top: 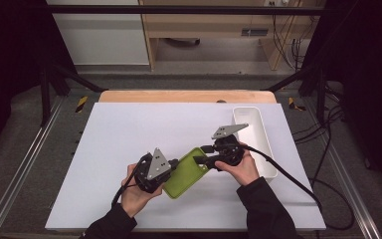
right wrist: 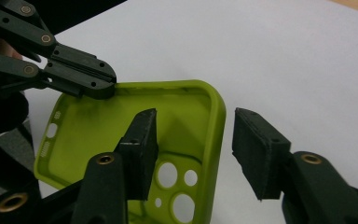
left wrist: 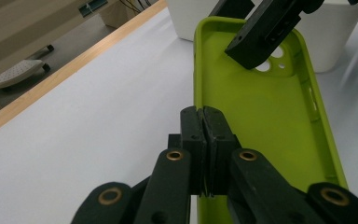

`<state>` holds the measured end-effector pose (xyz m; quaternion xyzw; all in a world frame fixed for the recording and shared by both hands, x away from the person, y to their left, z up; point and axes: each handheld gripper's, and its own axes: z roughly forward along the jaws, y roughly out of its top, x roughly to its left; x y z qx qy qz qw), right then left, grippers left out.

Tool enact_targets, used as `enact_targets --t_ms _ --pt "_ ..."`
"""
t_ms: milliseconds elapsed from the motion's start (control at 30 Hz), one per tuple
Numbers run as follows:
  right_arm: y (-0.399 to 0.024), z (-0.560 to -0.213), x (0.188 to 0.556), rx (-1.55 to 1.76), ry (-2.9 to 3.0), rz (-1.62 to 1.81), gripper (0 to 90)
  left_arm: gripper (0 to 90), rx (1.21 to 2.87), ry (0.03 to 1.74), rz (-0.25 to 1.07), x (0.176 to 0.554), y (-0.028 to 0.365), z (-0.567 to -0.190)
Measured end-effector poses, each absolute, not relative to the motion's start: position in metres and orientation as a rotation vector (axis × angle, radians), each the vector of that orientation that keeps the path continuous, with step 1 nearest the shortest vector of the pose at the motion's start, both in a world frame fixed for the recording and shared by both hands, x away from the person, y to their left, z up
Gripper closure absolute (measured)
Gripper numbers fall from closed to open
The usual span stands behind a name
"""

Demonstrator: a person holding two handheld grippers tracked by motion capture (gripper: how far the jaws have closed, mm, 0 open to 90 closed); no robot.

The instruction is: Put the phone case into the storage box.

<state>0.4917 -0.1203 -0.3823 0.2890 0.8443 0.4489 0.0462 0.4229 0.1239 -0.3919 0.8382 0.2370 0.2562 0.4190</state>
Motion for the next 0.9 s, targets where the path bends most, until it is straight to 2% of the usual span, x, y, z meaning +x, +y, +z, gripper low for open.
enact_targets --t_ms 67,500,900 --pt "-0.1205 -0.3823 0.4927 0.898 2.604 1.377 56.0 88.0 2.102 0.592 0.647 0.4226 0.1238 -0.3920" --pt "-0.1242 -0.3795 0.4935 0.945 2.635 1.375 68.2 88.0 2.122 0.580 0.665 0.4234 0.1236 -0.3944" --pt "-0.1276 -0.3751 0.4925 0.942 2.653 1.402 76.3 88.0 2.165 0.557 0.709 0.4241 0.1201 -0.3999"
